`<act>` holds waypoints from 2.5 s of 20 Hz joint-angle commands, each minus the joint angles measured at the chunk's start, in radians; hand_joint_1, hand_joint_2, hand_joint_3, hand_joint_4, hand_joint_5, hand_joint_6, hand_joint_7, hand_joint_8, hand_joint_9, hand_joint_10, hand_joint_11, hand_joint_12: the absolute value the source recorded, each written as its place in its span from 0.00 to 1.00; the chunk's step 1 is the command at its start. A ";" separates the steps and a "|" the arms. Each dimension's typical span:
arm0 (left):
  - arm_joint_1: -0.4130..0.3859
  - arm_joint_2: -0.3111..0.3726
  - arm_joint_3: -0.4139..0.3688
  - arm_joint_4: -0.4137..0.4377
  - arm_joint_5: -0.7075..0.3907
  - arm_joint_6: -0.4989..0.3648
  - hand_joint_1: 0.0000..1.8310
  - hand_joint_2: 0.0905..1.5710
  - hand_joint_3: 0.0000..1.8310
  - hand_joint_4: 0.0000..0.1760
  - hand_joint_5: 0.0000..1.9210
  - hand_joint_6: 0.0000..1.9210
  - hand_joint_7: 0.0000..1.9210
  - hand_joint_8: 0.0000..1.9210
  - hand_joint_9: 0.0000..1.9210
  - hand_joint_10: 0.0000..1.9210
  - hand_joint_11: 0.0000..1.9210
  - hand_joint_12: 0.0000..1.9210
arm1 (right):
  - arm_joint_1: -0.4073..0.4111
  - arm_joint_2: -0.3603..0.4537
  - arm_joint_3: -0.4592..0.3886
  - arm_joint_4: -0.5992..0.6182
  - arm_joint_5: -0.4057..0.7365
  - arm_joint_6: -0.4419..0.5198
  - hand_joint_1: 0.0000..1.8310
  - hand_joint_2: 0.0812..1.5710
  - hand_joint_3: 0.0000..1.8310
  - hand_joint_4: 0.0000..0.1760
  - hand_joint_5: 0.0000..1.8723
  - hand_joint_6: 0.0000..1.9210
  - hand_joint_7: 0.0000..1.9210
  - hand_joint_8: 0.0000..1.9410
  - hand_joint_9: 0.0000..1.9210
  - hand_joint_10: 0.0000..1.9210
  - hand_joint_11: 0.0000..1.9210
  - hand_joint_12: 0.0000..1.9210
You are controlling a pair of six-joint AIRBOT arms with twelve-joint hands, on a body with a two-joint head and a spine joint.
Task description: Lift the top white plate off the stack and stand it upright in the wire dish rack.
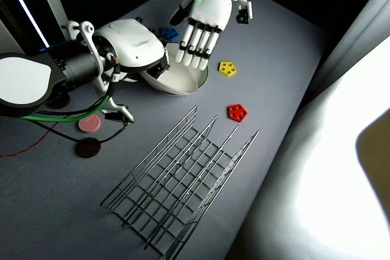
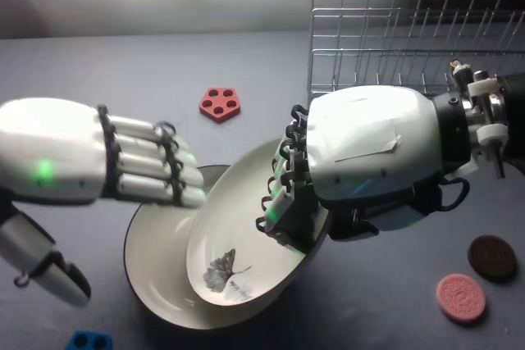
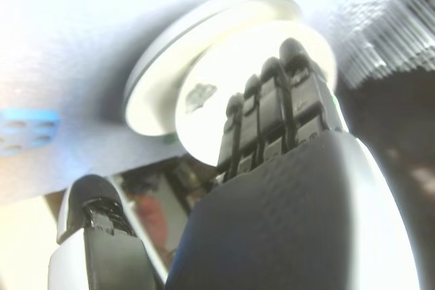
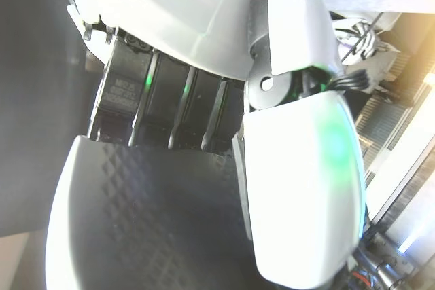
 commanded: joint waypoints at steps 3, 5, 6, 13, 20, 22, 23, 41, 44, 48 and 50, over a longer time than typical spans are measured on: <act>-0.033 0.011 0.024 -0.073 -0.097 -0.004 0.14 0.59 0.00 0.00 0.05 0.00 0.06 0.00 0.06 0.00 0.00 0.20 | 0.045 0.010 0.007 0.056 0.114 0.026 0.82 0.67 0.00 0.00 0.47 0.58 0.53 0.37 0.54 0.42 0.52 0.69; -0.033 0.012 0.060 -0.073 -0.119 -0.004 0.15 0.59 0.00 0.00 0.04 0.00 0.04 0.00 0.04 0.00 0.00 0.18 | 0.072 0.010 0.024 0.043 0.149 0.060 0.82 0.67 0.00 0.00 0.47 0.58 0.53 0.36 0.53 0.44 0.52 0.69; -0.033 0.011 0.074 -0.074 -0.128 -0.004 0.14 0.58 0.00 0.00 0.04 0.00 0.05 0.00 0.04 0.00 0.00 0.18 | 0.080 0.010 0.031 0.037 0.161 0.076 0.82 0.67 0.00 0.00 0.48 0.57 0.52 0.38 0.54 0.43 0.52 0.69; -0.033 0.006 0.170 -0.073 -0.204 0.003 0.13 0.59 0.00 0.00 0.03 0.00 0.04 0.00 0.04 0.00 0.01 0.14 | 0.119 0.008 0.070 0.035 0.199 0.117 0.81 0.67 0.00 0.00 0.48 0.57 0.51 0.39 0.53 0.43 0.51 0.70; -0.033 0.009 0.180 -0.073 -0.215 0.230 0.14 0.59 0.00 0.00 0.04 0.00 0.05 0.00 0.05 0.00 0.00 0.19 | 0.172 -0.003 0.103 0.051 0.214 0.135 0.81 0.67 0.00 0.00 0.46 0.59 0.50 0.41 0.53 0.44 0.52 0.69; -0.032 0.011 0.183 -0.071 -0.211 0.301 0.14 0.59 0.00 0.00 0.04 0.00 0.04 0.00 0.04 0.00 0.00 0.18 | 0.187 -0.005 0.119 0.052 0.226 0.153 0.81 0.68 0.00 0.00 0.45 0.61 0.48 0.43 0.52 0.47 0.51 0.70; -0.032 0.012 0.184 -0.072 -0.201 0.332 0.13 0.60 0.00 0.00 0.01 0.00 0.02 0.00 0.01 0.00 0.00 0.13 | 0.197 -0.008 0.130 0.052 0.234 0.169 0.81 0.68 0.00 0.00 0.44 0.62 0.48 0.44 0.51 0.48 0.50 0.71; -0.029 0.023 0.189 -0.071 0.041 0.572 0.11 0.60 0.00 0.00 0.02 0.00 0.04 0.00 0.04 0.00 0.00 0.18 | 0.326 -0.029 0.248 0.057 0.190 0.183 0.82 0.67 0.00 0.00 0.47 0.58 0.54 0.36 0.53 0.44 0.53 0.68; -0.029 0.023 0.189 -0.096 0.038 0.588 0.11 0.59 0.00 0.00 0.02 0.00 0.03 0.00 0.03 0.00 0.00 0.18 | 0.326 -0.038 0.254 0.097 0.127 0.184 0.82 0.67 0.00 0.00 0.47 0.58 0.54 0.37 0.53 0.43 0.53 0.67; -0.029 0.024 0.186 -0.117 0.041 0.618 0.12 0.59 0.00 0.00 0.03 0.00 0.03 0.00 0.03 0.00 0.01 0.18 | 0.340 -0.038 0.232 0.133 0.037 0.184 0.81 0.67 0.00 0.00 0.46 0.59 0.52 0.39 0.51 0.46 0.52 0.69; -0.029 0.024 0.184 -0.118 0.034 0.617 0.12 0.59 0.00 0.00 0.03 0.00 0.04 0.00 0.05 0.00 0.00 0.19 | 0.345 -0.038 0.227 0.163 0.004 0.187 0.81 0.67 0.00 0.00 0.47 0.59 0.52 0.39 0.51 0.46 0.52 0.68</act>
